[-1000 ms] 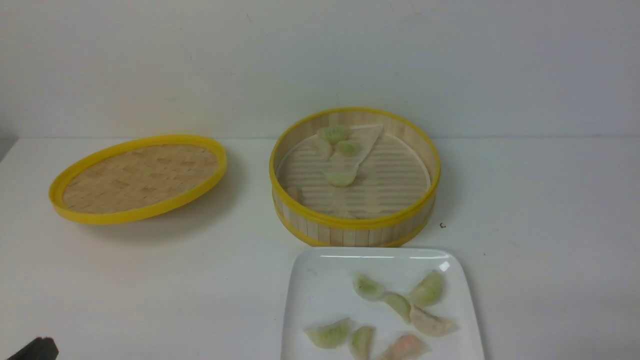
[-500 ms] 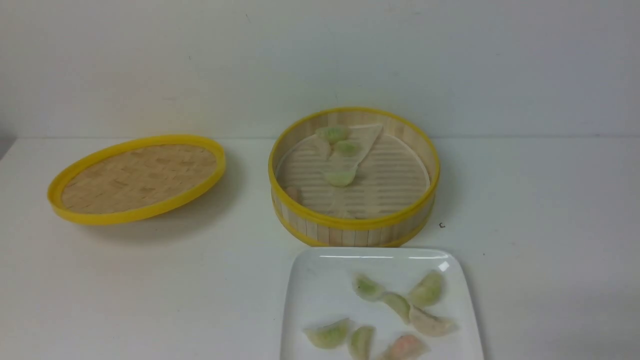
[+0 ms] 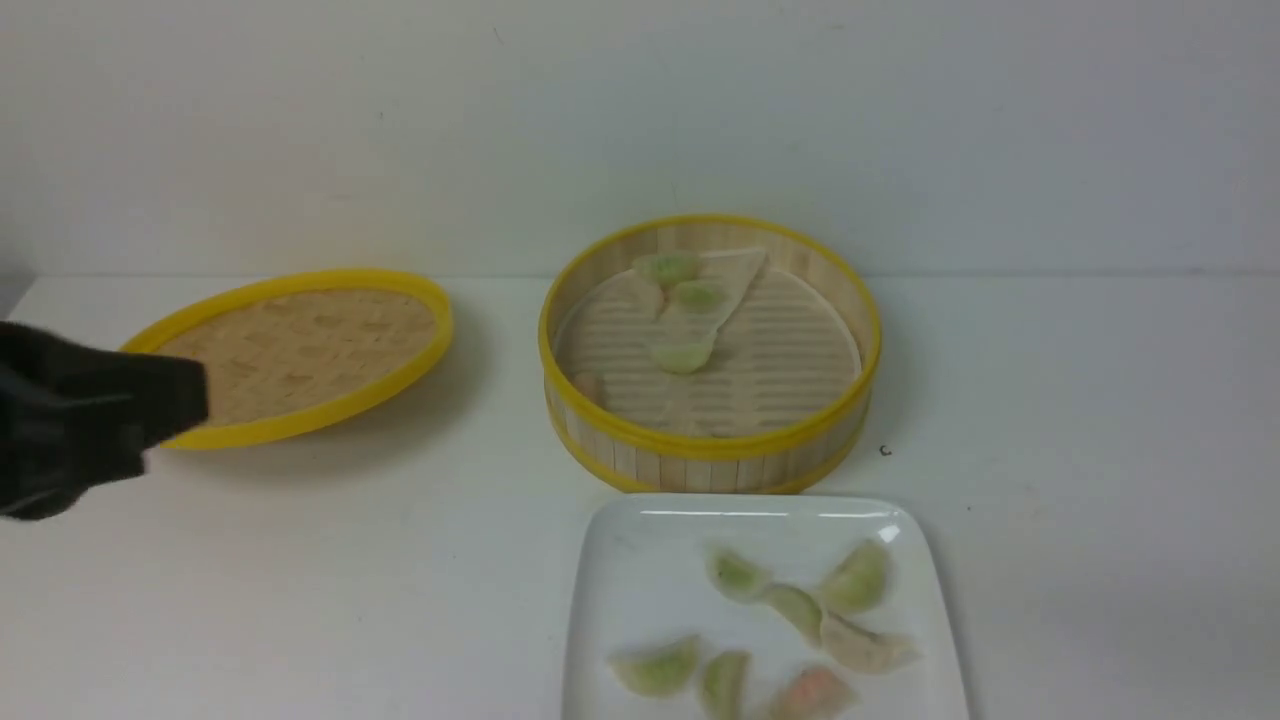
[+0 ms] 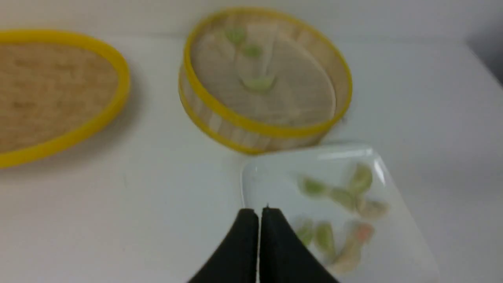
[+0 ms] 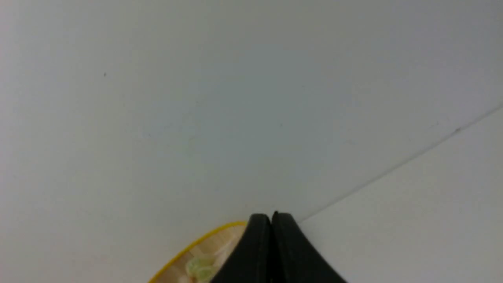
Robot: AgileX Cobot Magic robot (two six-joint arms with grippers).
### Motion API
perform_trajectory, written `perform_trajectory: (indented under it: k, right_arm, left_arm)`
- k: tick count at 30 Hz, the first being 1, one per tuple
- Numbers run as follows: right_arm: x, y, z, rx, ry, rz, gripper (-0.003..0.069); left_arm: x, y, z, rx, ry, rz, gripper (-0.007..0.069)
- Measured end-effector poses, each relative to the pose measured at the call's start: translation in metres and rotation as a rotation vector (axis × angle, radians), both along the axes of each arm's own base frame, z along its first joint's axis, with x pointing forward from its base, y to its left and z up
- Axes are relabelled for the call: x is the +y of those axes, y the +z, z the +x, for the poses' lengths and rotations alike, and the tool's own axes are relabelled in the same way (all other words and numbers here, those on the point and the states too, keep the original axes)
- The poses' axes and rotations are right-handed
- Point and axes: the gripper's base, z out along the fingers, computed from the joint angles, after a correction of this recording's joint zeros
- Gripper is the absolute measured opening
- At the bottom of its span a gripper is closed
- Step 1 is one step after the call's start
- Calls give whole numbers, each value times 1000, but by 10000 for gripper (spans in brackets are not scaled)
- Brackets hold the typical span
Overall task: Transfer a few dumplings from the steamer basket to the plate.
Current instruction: Use the left arm to grab a dumpling from the steamer
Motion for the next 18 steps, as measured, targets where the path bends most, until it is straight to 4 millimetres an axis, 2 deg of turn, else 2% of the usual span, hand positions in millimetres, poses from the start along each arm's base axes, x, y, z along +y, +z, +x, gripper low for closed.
perform_trajectory:
  k: [4,5,7,11,14,18]
  right_arm:
    - [2,-5,0,55,11,-157,-15]
    - [2,-5,0,57,11,-167,-15]
    - [2,-8,0,85,10,-328,-15]
    - [2,-12,0,121,12,-481,-15]
    - [2,-13,0,128,12,-500,-15]
    - [3,-13,0,133,18,-451,-15]
  left_arm:
    - [-16,-18,55,101,-153,82,-6]
    - [-17,-18,57,104,-159,86,-6]
    - [-36,-28,79,144,-247,129,-6]
    - [-64,-37,94,159,-351,206,-6]
    - [-81,-38,97,124,-383,236,-6]
    - [-88,-33,102,71,-375,228,-6]
